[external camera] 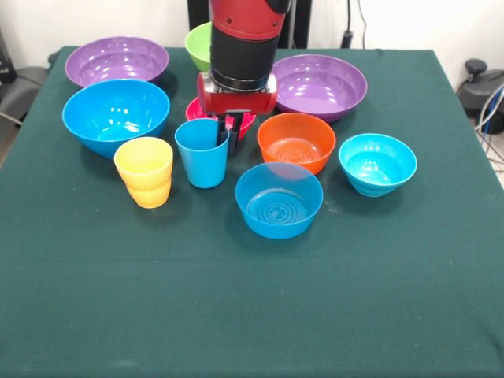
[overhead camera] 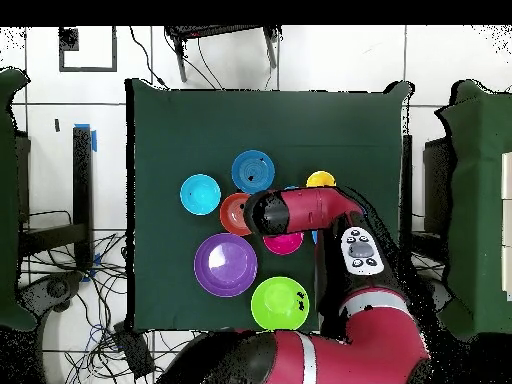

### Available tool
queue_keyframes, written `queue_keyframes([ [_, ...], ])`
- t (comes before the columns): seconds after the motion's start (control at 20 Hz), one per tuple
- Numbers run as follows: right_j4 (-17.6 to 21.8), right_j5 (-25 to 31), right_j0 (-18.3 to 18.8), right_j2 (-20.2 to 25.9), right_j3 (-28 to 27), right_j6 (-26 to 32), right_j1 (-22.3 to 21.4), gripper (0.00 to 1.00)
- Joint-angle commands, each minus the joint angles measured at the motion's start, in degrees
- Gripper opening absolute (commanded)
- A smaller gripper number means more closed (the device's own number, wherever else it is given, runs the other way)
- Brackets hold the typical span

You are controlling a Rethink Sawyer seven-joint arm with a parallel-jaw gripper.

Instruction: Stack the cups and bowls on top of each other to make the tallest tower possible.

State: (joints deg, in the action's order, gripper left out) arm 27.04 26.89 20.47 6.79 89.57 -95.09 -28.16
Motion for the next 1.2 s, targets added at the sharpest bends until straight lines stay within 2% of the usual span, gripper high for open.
queue_keyframes([
  [0.05,1.7,9.9,-0.8,5.0,-9.4,7.0,4.0,0.00],
  [0.65,1.5,21.6,-2.8,7.1,-23.8,9.6,8.3,0.00],
  [1.1,0.5,24.5,-3.4,9.0,-26.4,9.2,10.4,0.00],
  [1.2,0.1,23.9,-3.5,9.0,-25.3,8.4,10.2,0.00],
])
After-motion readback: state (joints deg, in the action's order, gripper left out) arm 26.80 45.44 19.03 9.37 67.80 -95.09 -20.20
